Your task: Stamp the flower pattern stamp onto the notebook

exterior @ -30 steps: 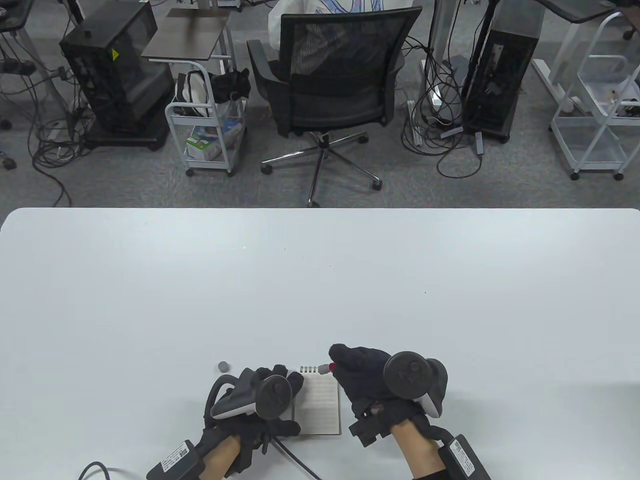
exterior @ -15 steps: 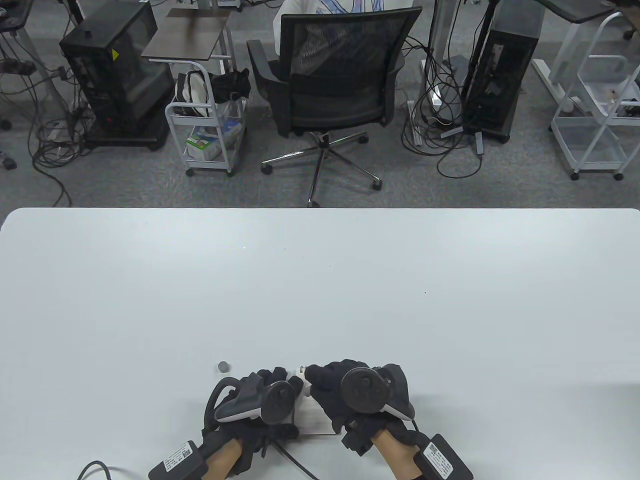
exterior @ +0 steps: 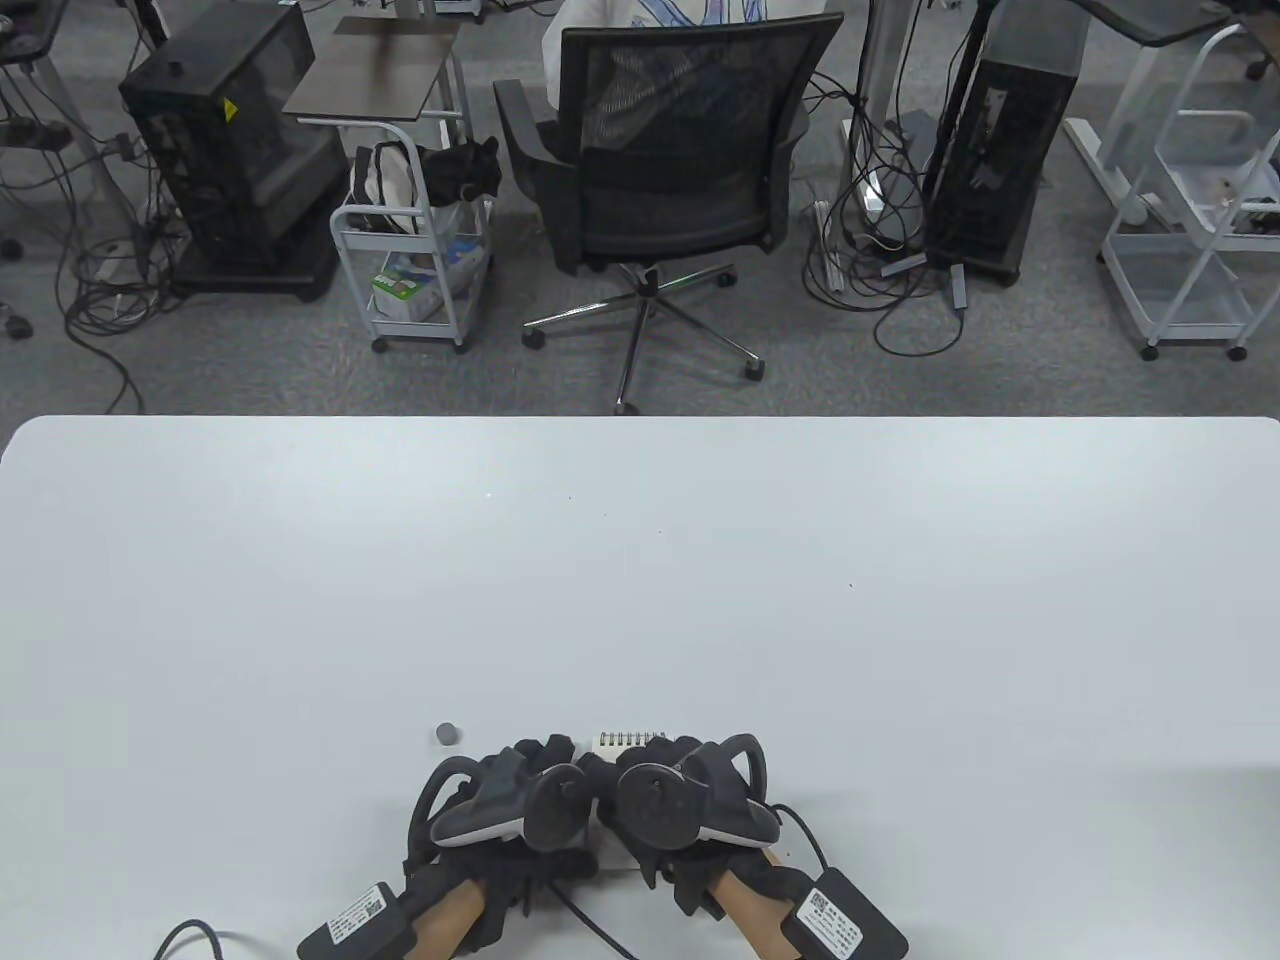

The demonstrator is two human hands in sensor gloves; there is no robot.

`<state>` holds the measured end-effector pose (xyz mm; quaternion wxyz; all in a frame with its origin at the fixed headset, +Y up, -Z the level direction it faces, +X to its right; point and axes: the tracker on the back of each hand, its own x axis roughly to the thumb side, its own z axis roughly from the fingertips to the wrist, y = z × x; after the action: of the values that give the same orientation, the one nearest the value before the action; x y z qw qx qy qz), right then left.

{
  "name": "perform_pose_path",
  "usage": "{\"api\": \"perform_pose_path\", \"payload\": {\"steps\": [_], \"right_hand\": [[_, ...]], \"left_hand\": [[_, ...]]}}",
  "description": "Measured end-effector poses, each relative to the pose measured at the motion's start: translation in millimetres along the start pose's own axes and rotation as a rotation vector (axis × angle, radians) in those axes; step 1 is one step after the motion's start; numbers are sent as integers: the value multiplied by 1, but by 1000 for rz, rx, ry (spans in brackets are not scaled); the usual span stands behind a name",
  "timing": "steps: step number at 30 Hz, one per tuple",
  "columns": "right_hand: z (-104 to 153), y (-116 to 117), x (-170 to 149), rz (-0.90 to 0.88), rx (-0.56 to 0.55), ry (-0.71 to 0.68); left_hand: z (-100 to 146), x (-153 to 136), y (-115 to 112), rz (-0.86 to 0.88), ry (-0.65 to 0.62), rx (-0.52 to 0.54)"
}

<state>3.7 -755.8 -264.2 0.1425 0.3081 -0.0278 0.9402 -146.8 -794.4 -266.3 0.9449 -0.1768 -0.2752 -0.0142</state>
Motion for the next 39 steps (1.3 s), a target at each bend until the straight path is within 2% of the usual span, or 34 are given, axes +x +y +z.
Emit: {"api": "perform_pose_path", "payload": {"steps": [18,39], "right_hand": [[-5,3,4,34,33,23],[-8,12,18,98,78,-20]], "left_hand": [[0,1,0,-8,3,-12],[-1,2,-1,-25,7,-17]]}}
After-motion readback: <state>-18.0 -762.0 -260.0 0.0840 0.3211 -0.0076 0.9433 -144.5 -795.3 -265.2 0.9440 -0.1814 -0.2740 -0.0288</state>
